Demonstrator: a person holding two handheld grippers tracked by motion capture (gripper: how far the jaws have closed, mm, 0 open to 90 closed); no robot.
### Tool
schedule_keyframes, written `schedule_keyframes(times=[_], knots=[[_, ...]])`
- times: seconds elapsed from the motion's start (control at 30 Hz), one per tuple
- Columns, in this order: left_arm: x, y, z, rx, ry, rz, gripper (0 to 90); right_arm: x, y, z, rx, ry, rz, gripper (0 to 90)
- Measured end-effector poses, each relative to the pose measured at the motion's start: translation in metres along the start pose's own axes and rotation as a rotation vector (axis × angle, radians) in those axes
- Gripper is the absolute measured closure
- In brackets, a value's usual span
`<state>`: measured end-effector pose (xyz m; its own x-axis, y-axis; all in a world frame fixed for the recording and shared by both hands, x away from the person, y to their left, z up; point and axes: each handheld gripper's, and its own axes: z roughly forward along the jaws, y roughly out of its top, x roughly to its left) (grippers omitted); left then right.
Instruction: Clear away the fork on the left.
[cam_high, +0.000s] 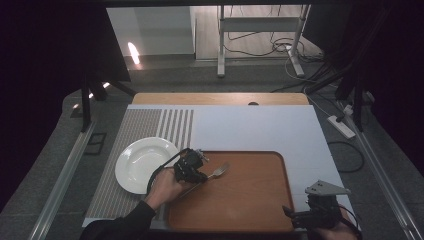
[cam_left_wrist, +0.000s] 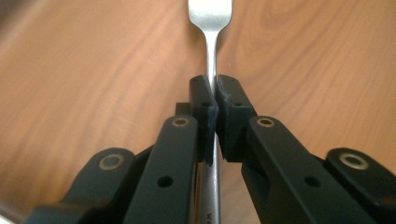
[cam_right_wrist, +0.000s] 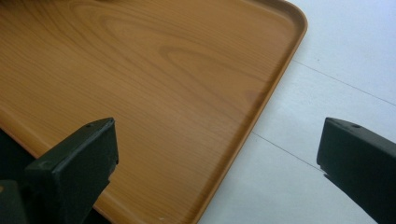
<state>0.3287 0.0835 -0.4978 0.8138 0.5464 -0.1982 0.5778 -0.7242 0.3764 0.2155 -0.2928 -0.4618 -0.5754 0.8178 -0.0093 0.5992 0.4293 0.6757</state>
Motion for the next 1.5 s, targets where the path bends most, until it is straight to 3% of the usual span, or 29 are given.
schedule_keyframes(times=[0.33,0.53,0.7,0.97,1.2,1.5], knots=[[-0.016,-0.014,0.005,0.021,0.027,0.004,84.9,0.000,0.000,0.000,0.005,-0.002,-0.004,0.0],[-0.018,-0.010,-0.003,-0.049,0.030,0.016,76.3,0.000,0.000,0.000,0.006,0.000,-0.006,0.0],[-0.024,-0.001,0.000,-0.081,0.018,0.044,86.5,0.001,0.000,0.001,0.006,0.000,-0.008,0.0],[-0.029,0.009,0.017,-0.032,0.035,0.074,89.0,0.001,0.000,0.001,0.009,0.003,-0.014,0.0],[-0.021,0.005,0.016,-0.021,0.080,0.035,89.1,0.001,0.000,0.001,0.011,0.004,-0.017,0.0],[-0.005,-0.003,0.010,-0.023,0.077,-0.009,89.1,0.002,0.000,0.001,0.014,0.003,-0.020,0.0]])
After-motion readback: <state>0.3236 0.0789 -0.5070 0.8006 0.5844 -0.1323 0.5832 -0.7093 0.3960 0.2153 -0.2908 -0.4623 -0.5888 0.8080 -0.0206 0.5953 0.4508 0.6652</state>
